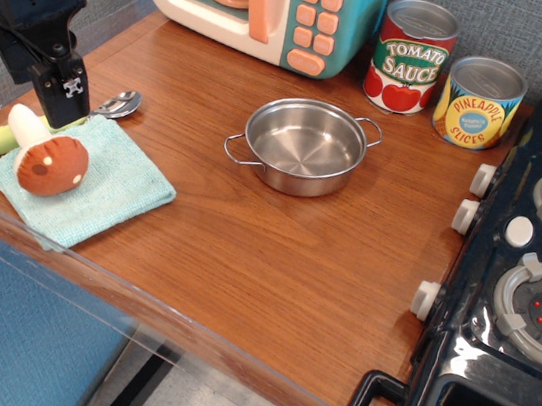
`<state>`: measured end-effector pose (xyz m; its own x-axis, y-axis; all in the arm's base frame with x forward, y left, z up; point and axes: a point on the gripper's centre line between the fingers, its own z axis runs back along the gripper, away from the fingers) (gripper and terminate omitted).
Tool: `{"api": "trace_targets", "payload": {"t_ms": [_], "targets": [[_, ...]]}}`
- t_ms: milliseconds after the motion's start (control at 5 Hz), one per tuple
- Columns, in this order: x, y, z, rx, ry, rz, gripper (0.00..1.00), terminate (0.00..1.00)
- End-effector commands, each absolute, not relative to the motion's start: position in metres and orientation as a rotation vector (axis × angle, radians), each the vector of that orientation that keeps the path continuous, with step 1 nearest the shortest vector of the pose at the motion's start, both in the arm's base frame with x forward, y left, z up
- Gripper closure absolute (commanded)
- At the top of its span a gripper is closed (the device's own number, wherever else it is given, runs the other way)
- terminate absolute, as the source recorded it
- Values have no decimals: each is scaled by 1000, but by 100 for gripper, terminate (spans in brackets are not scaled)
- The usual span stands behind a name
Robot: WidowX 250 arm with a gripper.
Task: Move the metal pot next to the blue cloth and near the front edge of the table.
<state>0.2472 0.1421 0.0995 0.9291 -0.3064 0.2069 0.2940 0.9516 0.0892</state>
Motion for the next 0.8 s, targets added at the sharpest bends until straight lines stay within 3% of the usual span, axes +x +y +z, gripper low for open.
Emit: {"api": "trace_targets", "payload": {"t_ms": [0,200,600], "targets": [[247,142,99,57,-221,-308,0,0],[271,146,99,51,-253,-258,0,0],[285,80,83,-12,-217,-378,0,0]]}}
